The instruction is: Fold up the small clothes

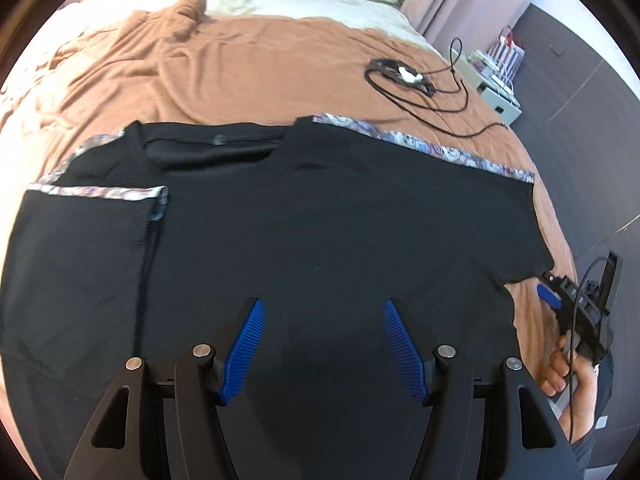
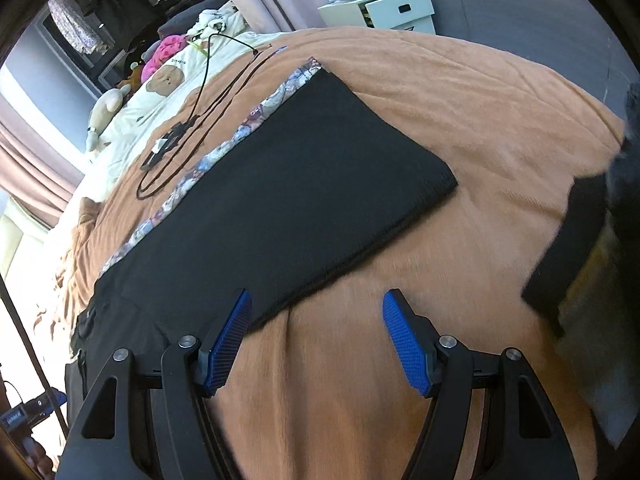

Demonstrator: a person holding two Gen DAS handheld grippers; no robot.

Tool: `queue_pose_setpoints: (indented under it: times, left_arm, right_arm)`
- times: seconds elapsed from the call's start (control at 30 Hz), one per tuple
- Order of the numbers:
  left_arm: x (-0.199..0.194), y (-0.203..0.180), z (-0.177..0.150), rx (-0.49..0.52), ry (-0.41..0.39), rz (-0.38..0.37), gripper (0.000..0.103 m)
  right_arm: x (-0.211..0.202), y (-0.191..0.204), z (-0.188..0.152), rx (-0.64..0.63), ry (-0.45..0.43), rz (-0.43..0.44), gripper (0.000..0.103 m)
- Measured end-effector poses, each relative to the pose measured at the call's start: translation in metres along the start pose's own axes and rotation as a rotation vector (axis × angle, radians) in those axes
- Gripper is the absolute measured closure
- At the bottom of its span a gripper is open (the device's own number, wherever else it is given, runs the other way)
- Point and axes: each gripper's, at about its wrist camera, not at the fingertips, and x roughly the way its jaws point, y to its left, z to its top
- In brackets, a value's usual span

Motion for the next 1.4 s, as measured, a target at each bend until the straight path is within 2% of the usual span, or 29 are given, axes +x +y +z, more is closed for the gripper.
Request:
queue_pose_setpoints:
  times: [0.2, 0.3, 0.37, 0.4, 0.47, 0.57, 0.63, 0.7, 0.83, 1.03, 1.27, 1.4]
  left_arm:
    - [0.027, -0.017, 0.005, 0.011, 0.023, -0.015, 0.039]
    - [0.042, -0.029, 0.008, 0.025, 0.036, -0.026, 0.04]
    - [0.05, -0.037, 0.009, 0.035, 0.045, -0.04, 0.042]
    - [0.054, -0.042, 0.009, 0.041, 0.05, -0.047, 0.046]
    - [0.061, -0.052, 0.01, 0.052, 0.062, -0.063, 0.05]
    - [0.071, -0.067, 0.011, 0.069, 0.071, -0.094, 0.058]
    - [0.077, -0.078, 0.012, 0.076, 0.075, -0.124, 0.064]
    - [0.082, -0.086, 0.013, 0.078, 0.079, -0.144, 0.071]
    - [0.091, -0.104, 0.014, 0.087, 0.088, -0.192, 0.079]
    - [0.097, -0.123, 0.017, 0.095, 0.083, -0.227, 0.079]
    - [0.114, -0.129, 0.018, 0.009, 0.099, -0.307, 0.083]
    - [0.121, -0.136, 0.016, -0.007, 0.113, -0.334, 0.084]
  right_arm:
    - [0.014, -0.001, 0.014, 0.005, -0.007, -0.007, 0.037]
    - [0.02, 0.0, 0.022, 0.001, -0.015, -0.017, 0.047]
    - [0.022, -0.001, 0.028, 0.003, -0.03, -0.021, 0.064]
    - [0.022, -0.002, 0.03, 0.01, -0.05, -0.021, 0.067]
    - [0.021, -0.003, 0.034, 0.006, -0.077, -0.003, 0.085]
    - [0.017, -0.002, 0.04, -0.014, -0.105, 0.036, 0.095]
    - [0.013, -0.001, 0.043, -0.015, -0.122, 0.066, 0.099]
    - [0.006, 0.0, 0.044, -0.016, -0.138, 0.106, 0.1]
    - [-0.01, 0.012, 0.044, -0.066, -0.169, 0.174, 0.1]
    - [-0.025, 0.028, 0.041, -0.114, -0.183, 0.271, 0.1]
    - [-0.034, 0.031, 0.035, -0.14, -0.181, 0.355, 0.1]
    - [-0.035, 0.028, 0.036, -0.154, -0.183, 0.397, 0.1]
